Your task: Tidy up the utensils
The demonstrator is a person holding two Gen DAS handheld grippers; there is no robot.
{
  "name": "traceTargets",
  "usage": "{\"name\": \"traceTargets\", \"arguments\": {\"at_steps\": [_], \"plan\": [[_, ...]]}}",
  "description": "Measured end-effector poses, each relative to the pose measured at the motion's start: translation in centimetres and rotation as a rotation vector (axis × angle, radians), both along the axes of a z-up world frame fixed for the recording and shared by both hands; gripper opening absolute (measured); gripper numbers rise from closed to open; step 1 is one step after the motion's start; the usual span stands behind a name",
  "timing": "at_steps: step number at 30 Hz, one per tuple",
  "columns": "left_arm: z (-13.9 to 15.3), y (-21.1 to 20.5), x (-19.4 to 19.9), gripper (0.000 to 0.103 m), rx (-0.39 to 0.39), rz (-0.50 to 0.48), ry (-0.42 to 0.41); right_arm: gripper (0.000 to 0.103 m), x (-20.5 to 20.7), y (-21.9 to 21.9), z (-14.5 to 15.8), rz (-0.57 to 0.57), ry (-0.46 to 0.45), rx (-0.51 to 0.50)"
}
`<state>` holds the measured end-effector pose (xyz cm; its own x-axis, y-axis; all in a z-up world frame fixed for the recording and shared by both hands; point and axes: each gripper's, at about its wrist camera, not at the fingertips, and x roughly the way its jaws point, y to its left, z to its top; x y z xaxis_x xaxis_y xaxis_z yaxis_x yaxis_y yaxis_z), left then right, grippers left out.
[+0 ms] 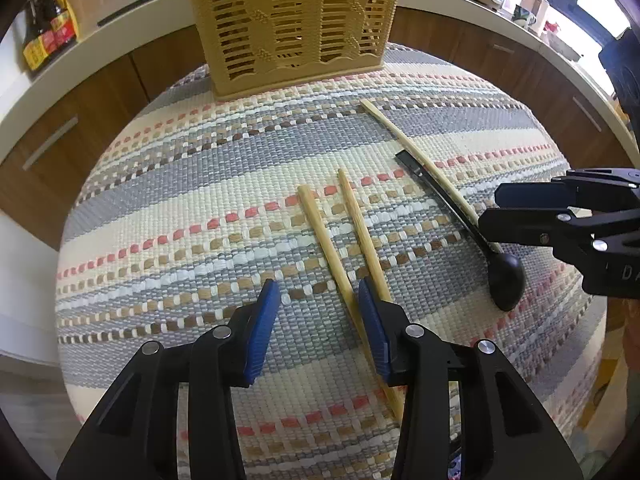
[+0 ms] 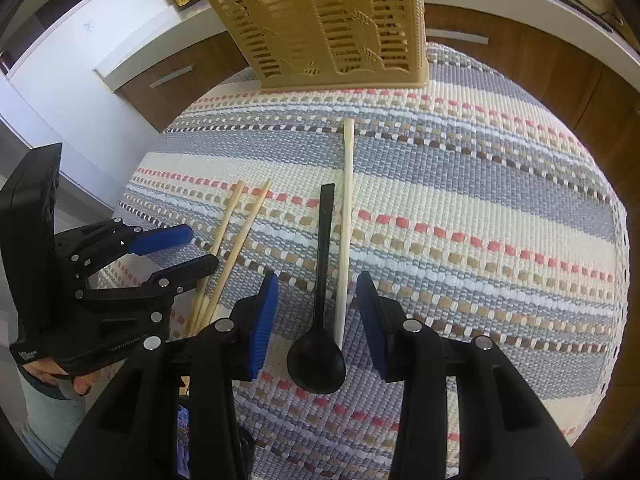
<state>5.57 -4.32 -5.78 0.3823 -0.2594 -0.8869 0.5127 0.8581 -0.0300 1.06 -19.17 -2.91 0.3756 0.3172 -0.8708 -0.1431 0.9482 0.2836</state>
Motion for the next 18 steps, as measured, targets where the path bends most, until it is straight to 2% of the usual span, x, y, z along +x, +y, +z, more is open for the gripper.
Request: {"name": "traceTargets", "arguments": {"at_steps": [6,18], "plan": [[0.0,-1.2,-0.6,0.038,0.053,-0.013,-0.046,0.037,-0.1,-0.9,0.0,-0.016,0.011,0.022],[-0.1,-1.7,-1.0,0.028,0.057,-0.047,-0.058,0.038,-0.4,-1.3,0.0,-0.007,0.023,0.030]]}}
